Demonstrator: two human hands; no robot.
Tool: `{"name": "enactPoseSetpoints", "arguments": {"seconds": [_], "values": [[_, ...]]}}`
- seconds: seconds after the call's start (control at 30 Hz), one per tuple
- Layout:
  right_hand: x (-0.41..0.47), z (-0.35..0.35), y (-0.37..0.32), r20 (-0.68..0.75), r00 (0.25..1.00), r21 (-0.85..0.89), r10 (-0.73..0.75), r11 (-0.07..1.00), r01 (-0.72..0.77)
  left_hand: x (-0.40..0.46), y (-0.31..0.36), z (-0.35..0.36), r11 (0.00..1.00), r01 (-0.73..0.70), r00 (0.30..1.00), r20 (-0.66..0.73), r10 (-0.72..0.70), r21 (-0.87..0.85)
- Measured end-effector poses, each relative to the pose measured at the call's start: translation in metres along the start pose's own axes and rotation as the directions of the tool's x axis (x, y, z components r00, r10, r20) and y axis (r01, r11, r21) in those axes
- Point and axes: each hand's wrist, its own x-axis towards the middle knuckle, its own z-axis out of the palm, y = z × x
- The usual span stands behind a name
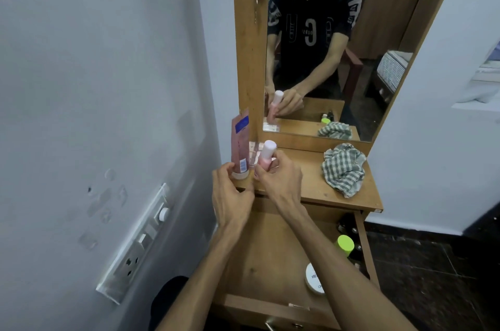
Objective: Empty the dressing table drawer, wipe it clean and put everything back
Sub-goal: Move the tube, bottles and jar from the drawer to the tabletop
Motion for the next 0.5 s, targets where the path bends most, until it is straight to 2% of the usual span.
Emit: {"name": "enactPoseSetpoints", "arguments": {"seconds": [0.1, 0.2, 0.27, 0.4, 0.5], "values": [[0.003, 0.013, 0.004, -0.013, 1.0, -0.025, 0.014, 1.0, -0.015, 0.013, -0.005, 0.002, 1.0, -0.018, 0.999, -0.042, 0.017, -0.018], [0.005, 0.019, 0.007, -0.013, 1.0, -0.033, -0.003, 0.999, 0.003, 0.023, -0.009, 0.001, 0.999, 0.051, 0.995, -0.083, -0.052, -0.012], [0.006, 0.021, 0.008, -0.014, 1.0, -0.039, -0.001, 0.999, 0.0, 0.034, -0.013, 0.001, 0.995, 0.087, 0.996, -0.037, -0.086, 0.041], [0.01, 0.025, 0.009, -0.015, 1.0, -0.021, 0.026, 0.999, -0.027, 0.053, -0.016, 0.002, 0.994, 0.039, 0.99, 0.134, -0.052, 0.102], [0.012, 0.024, 0.01, -0.023, 0.999, -0.004, 0.042, 0.999, -0.042, 0.05, -0.021, 0.005, 0.995, 0.03, 0.993, 0.112, -0.04, 0.094]]}}
